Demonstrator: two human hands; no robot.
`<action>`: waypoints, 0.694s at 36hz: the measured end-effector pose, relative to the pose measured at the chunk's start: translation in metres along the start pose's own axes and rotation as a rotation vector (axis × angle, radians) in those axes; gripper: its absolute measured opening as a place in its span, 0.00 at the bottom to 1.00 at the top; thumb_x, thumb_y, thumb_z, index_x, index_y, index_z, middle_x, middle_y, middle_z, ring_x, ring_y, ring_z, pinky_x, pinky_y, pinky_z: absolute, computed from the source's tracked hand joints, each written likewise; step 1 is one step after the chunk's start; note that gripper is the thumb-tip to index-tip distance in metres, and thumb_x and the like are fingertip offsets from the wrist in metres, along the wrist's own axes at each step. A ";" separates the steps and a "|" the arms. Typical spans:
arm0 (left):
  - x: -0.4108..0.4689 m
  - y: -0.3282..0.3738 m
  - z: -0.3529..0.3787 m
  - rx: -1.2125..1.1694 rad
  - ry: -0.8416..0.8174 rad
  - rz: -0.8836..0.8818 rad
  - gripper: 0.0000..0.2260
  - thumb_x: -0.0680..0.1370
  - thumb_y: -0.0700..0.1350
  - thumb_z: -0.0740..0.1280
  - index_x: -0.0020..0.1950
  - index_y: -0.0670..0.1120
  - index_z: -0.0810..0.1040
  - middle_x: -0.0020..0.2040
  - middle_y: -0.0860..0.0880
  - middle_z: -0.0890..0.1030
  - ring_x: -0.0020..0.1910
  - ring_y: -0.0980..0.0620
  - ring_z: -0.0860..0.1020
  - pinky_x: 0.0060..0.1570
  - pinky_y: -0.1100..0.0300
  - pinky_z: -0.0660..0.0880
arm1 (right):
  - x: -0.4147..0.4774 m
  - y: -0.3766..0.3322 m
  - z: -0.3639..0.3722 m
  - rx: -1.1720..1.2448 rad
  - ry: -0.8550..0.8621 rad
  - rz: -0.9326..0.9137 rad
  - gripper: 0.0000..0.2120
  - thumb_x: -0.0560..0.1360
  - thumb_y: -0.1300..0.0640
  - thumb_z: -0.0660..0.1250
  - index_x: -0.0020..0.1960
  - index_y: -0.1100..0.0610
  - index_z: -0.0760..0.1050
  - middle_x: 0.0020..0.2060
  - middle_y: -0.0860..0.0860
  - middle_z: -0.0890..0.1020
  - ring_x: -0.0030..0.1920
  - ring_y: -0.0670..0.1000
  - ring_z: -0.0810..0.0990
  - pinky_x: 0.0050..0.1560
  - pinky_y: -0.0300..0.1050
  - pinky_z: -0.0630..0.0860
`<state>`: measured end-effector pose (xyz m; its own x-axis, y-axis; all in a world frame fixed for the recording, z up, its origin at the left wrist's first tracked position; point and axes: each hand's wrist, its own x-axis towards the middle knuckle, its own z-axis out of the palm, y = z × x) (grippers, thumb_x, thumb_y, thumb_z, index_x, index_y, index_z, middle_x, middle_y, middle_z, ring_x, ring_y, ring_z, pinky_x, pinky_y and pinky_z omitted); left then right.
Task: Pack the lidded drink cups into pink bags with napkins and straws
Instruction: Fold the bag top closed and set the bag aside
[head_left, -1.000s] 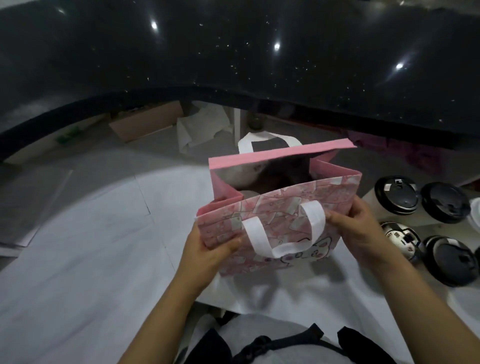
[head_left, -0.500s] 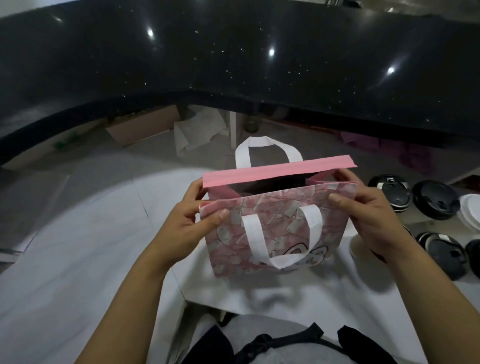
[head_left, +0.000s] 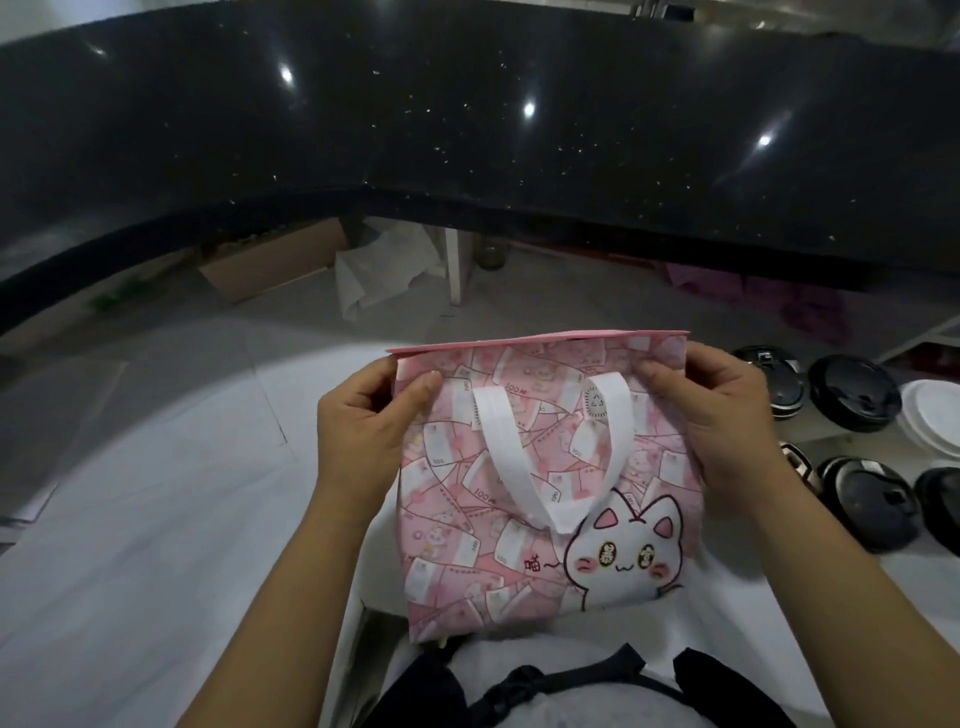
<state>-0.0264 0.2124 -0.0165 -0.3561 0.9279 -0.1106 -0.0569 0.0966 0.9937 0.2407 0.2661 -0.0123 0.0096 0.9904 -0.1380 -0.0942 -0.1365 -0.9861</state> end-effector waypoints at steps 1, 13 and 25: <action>0.000 0.000 0.001 -0.002 0.014 0.010 0.07 0.76 0.42 0.71 0.53 0.50 0.83 0.47 0.51 0.87 0.47 0.49 0.86 0.42 0.55 0.83 | 0.001 0.000 0.001 -0.004 0.011 -0.024 0.08 0.73 0.67 0.72 0.51 0.61 0.82 0.46 0.58 0.86 0.47 0.60 0.84 0.50 0.57 0.82; 0.009 -0.004 -0.013 0.010 -0.055 -0.119 0.18 0.79 0.39 0.68 0.63 0.59 0.74 0.42 0.45 0.86 0.44 0.47 0.86 0.38 0.55 0.83 | 0.005 -0.001 -0.012 -0.035 -0.107 0.042 0.20 0.75 0.67 0.69 0.63 0.50 0.77 0.36 0.51 0.82 0.34 0.49 0.77 0.33 0.41 0.74; 0.030 0.006 -0.035 0.191 -0.340 -0.055 0.18 0.77 0.31 0.67 0.40 0.52 0.87 0.44 0.52 0.85 0.47 0.53 0.84 0.40 0.62 0.81 | 0.017 -0.008 -0.027 -0.138 -0.302 0.047 0.21 0.76 0.75 0.61 0.40 0.55 0.86 0.39 0.54 0.86 0.40 0.49 0.83 0.38 0.37 0.79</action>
<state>-0.0699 0.2280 -0.0140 -0.0263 0.9827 -0.1834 0.1185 0.1853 0.9755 0.2686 0.2830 -0.0094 -0.2887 0.9420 -0.1709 0.0482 -0.1640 -0.9853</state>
